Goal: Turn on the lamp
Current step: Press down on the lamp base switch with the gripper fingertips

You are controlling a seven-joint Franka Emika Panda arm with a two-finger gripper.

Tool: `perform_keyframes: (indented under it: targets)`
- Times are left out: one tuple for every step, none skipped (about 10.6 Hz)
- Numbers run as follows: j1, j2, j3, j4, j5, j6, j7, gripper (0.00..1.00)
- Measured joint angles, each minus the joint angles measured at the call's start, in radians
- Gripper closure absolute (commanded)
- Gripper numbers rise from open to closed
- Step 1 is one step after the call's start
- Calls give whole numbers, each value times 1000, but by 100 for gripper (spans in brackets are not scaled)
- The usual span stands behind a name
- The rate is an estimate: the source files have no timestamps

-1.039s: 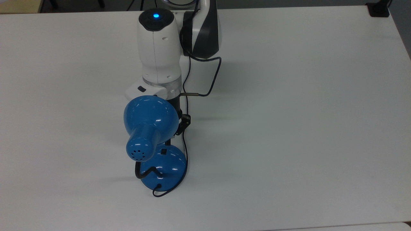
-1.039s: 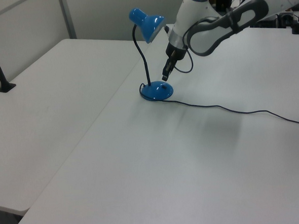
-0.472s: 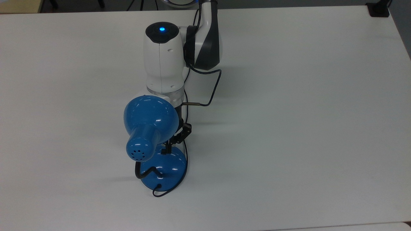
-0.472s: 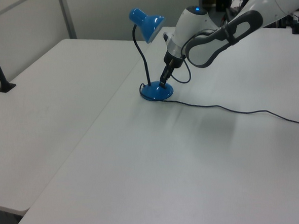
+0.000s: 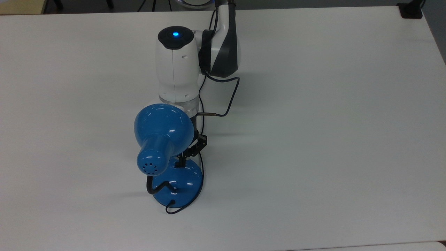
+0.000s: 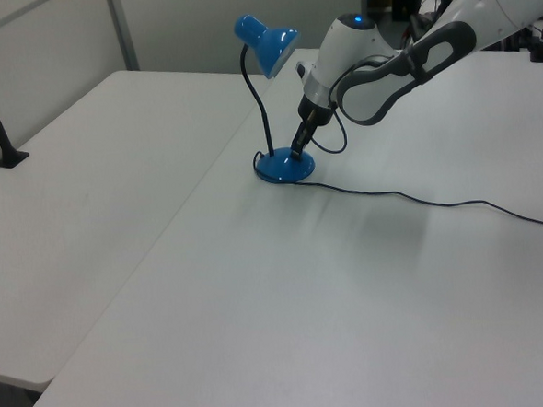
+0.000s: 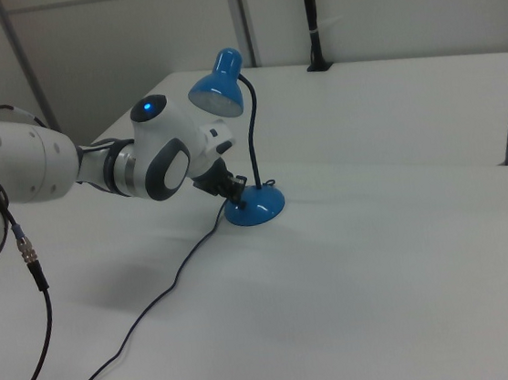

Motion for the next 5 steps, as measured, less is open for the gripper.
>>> perform_keyframes:
  targets:
    - [0, 7, 0, 3, 0, 0, 0, 97]
    - [0, 16, 0, 8, 0, 2, 0, 97]
    - [0, 19, 0, 11, 0, 6, 0, 97]
    - [0, 21, 0, 12, 0, 10, 0, 97]
    - [0, 22, 0, 12, 0, 15, 0, 97]
